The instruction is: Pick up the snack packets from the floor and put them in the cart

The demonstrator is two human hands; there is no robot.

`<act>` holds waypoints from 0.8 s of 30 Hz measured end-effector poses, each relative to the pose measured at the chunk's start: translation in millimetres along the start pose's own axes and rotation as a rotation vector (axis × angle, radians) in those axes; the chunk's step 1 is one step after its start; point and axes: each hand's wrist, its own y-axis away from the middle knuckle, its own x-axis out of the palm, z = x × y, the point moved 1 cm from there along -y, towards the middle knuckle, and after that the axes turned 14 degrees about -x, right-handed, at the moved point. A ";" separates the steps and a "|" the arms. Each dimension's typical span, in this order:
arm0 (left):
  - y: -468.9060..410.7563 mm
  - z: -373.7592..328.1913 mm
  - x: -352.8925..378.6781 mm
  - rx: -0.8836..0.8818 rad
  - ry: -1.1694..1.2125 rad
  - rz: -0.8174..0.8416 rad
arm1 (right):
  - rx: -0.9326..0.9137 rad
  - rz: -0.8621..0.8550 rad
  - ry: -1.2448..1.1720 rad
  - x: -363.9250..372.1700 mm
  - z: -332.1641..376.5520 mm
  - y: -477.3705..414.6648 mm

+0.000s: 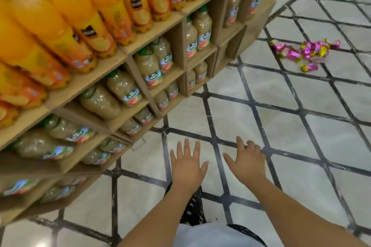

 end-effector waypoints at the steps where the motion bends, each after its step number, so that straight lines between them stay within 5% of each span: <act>1: -16.6 -2.4 -11.1 0.039 -0.016 0.013 | 0.024 -0.005 -0.021 -7.6 1.8 -12.2; 12: -168.1 -88.9 -138.9 0.221 -0.126 -0.066 | 0.186 -0.224 -0.144 -112.8 -43.2 -129.1; 24: -261.4 -340.8 -250.2 0.391 -0.137 -0.173 | 0.313 -0.358 -0.258 -246.7 -255.3 -203.4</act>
